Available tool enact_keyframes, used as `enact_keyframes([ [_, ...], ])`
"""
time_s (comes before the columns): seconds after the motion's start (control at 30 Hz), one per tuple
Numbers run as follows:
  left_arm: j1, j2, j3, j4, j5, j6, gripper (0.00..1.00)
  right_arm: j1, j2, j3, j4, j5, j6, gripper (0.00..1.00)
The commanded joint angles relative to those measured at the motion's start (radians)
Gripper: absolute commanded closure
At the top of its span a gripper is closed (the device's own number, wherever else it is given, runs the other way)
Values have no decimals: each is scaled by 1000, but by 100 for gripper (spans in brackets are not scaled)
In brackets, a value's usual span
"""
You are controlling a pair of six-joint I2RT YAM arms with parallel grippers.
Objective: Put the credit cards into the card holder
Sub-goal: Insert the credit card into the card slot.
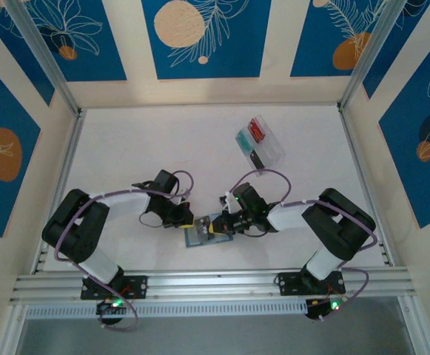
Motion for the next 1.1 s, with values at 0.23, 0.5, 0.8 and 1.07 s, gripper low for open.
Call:
enact_keyframes([
  [0.23,-9,-30,-8,-80,-26,-4,100,65,58,4,33,76,76,100],
  [0.5,20,-142,-1,-140,-34,-9,100,61,32,-2,-15,97,65,91],
  [0.8,26,-181,-87,-162,-90,12,100,63,20,25,-61,94,37,82],
  [1.07,18,-127,-112,-110,-88,11,100,81,24,68,-98,94,16,81],
])
